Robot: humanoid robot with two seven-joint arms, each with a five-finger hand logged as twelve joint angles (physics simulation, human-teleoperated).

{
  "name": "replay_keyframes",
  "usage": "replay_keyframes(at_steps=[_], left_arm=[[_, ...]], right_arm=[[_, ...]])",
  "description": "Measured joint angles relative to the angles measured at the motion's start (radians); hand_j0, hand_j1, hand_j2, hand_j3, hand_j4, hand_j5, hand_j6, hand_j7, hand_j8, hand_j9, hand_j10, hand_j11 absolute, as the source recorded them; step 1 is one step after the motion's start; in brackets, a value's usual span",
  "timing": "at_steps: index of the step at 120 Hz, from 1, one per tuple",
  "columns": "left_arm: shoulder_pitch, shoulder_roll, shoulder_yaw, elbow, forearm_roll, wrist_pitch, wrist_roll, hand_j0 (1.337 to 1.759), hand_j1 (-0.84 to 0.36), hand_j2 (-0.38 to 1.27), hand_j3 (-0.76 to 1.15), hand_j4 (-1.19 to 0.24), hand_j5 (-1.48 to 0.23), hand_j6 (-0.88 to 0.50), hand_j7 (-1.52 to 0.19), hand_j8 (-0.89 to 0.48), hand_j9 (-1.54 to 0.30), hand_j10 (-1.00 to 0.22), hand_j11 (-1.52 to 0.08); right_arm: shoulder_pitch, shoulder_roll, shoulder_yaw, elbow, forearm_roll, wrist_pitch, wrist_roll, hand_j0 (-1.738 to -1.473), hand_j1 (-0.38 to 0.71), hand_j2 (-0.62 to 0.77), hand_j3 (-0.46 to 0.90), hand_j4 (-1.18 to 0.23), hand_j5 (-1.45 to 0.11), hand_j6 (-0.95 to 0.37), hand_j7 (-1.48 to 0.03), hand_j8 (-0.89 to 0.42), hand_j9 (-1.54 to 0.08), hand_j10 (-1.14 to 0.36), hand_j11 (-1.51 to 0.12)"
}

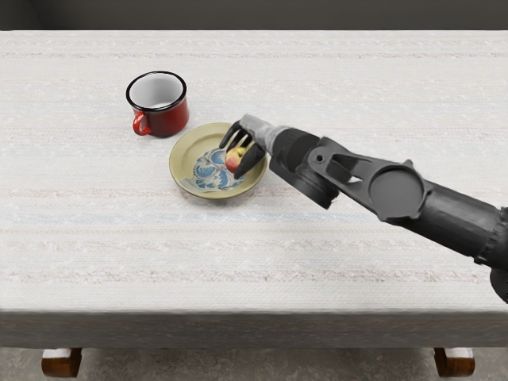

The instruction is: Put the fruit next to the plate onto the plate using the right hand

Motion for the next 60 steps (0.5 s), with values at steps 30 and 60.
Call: replay_keyframes(at_steps=[30,60], left_arm=[[0.000,0.000,0.000,0.000,0.000,0.000,0.000,1.658,0.35,0.00,0.00,0.00,0.00,0.00,0.00,0.00,0.00,0.00,0.00],[0.000,0.000,0.000,0.000,0.000,0.000,0.000,1.658,0.35,0.00,0.00,0.00,0.00,0.00,0.00,0.00,0.00,0.00,0.00]], right_arm=[[-0.011,-0.158,0.143,0.218,0.054,0.225,0.000,-1.658,-0.16,0.04,0.00,-0.18,-0.25,-0.15,-0.24,-0.12,-0.24,-0.16,-0.24],[-0.319,-0.290,0.514,0.406,0.272,0.622,0.000,-1.658,-0.27,0.01,0.00,-0.07,-0.10,-0.06,-0.09,-0.05,-0.09,-0.06,-0.09]])
